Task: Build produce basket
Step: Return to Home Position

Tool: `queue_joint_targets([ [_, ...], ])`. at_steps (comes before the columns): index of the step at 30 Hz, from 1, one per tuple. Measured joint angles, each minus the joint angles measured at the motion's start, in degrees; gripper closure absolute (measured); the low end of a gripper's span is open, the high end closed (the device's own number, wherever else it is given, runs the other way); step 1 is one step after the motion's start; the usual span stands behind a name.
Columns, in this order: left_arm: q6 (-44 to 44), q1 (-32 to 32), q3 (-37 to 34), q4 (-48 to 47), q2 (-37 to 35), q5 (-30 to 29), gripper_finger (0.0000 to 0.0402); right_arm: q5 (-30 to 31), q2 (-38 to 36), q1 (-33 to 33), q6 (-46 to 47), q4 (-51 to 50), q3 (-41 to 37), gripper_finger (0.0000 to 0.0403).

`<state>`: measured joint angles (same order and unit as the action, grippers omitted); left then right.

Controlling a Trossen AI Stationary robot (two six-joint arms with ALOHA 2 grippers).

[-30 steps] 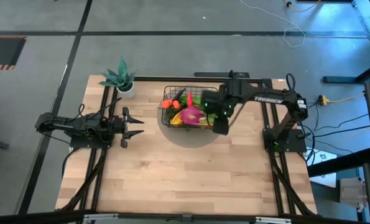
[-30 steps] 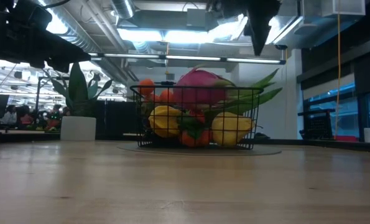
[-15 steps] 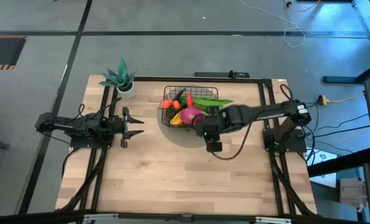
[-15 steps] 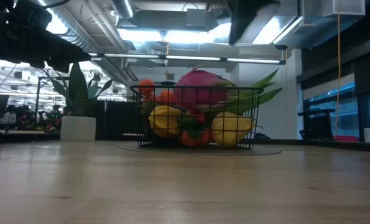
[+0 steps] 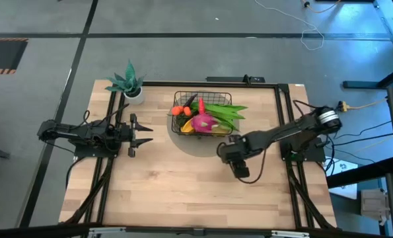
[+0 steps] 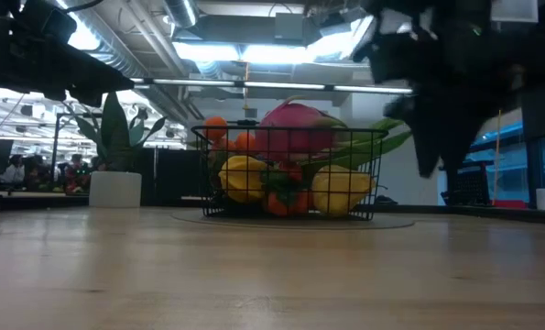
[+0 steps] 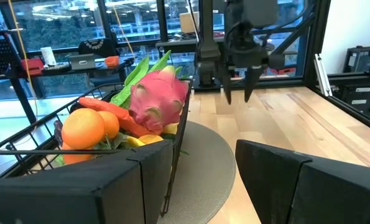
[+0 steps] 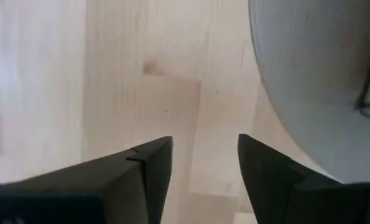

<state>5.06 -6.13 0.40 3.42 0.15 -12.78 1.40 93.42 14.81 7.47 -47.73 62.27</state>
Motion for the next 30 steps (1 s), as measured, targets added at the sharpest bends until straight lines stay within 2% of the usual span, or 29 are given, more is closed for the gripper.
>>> queue_joint_targets([
  [8,0.0,0.0,0.0,0.0,0.0,0.0,0.0229,0.0,-12.4,4.2,4.6,16.5,-18.8,0.0232],
  [13,0.0,0.0,0.0,0.0,0.0,0.0,0.0229,0.0,-20.0,5.6,8.3,22.1,-25.9,0.0232],
  [30,0.0,0.0,0.0,0.0,0.0,0.0,0.0229,0.0,-38.1,5.4,8.8,22.6,-32.8,0.0232],
])
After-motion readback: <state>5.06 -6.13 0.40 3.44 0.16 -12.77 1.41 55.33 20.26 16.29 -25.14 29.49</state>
